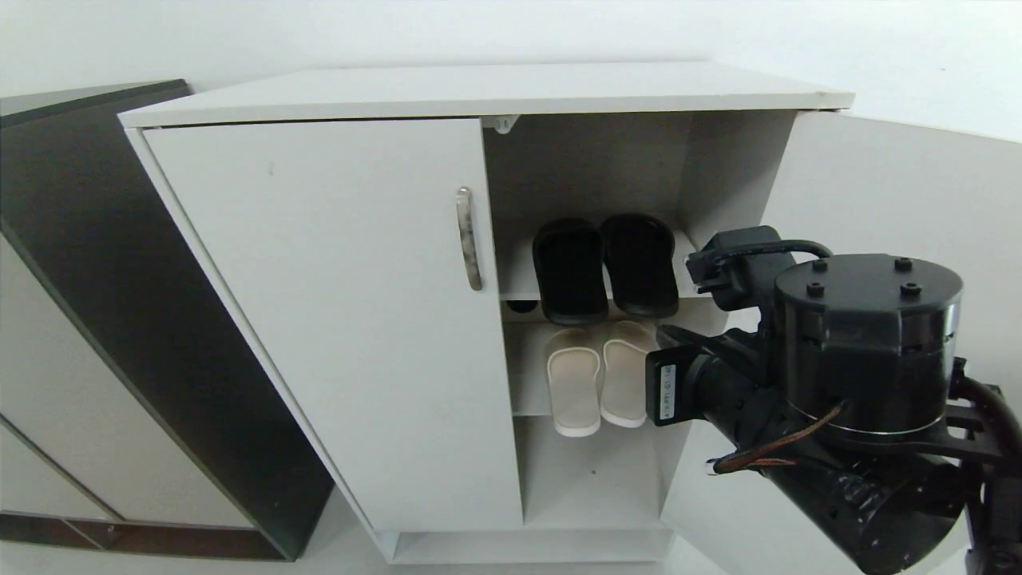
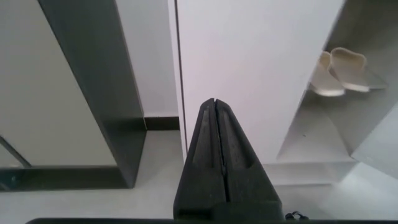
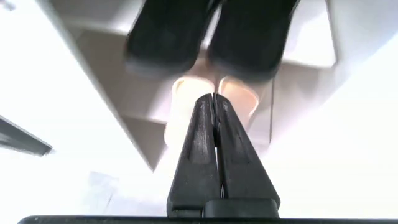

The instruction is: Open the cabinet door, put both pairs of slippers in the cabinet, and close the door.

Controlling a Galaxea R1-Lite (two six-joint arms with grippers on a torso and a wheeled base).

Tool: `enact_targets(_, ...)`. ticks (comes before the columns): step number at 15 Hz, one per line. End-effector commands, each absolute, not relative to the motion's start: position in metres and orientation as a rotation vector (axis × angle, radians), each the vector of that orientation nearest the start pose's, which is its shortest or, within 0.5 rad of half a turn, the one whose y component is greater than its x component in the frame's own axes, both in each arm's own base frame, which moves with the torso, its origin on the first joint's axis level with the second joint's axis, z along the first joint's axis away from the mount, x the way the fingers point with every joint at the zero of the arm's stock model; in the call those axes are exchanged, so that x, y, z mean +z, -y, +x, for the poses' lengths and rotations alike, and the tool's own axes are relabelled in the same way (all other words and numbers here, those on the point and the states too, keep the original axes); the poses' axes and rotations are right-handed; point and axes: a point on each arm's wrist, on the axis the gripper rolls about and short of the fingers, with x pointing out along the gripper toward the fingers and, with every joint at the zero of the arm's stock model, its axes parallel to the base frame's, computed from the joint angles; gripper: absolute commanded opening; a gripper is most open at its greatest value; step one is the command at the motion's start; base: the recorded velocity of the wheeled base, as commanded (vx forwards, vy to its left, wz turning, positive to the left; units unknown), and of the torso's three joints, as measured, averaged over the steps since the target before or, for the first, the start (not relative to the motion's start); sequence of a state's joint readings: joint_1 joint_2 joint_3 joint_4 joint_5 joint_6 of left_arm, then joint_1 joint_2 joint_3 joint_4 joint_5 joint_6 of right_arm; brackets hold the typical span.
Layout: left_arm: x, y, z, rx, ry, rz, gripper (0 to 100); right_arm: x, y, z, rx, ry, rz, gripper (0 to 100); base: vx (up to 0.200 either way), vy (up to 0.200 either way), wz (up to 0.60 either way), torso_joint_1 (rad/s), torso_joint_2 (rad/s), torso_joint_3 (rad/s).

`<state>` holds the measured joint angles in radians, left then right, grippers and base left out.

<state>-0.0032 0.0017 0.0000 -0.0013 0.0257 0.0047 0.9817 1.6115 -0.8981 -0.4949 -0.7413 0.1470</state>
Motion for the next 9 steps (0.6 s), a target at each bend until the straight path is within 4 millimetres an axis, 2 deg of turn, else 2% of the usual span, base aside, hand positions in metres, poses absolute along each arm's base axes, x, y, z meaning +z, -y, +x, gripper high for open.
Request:
enact_targets(1, 0.0757, -0.0007, -0.0227, 0.023, 0.000, 0.005, 0, 0.2186, -0.2320, 0.1733, 0.228, -0.166, -0.028, 0, -0.200, 0.000, 0.00, -0.002, 0.00, -0.002)
enact_targets(9, 0.0757, -0.0007, -0.0226, 0.023, -0.002, 0.005, 0, 0.2165, -0.2319, 0.1732, 0.226, -0.171, -0.034, 0, -0.200, 0.000, 0.00, 0.002, 0.00, 0.004)
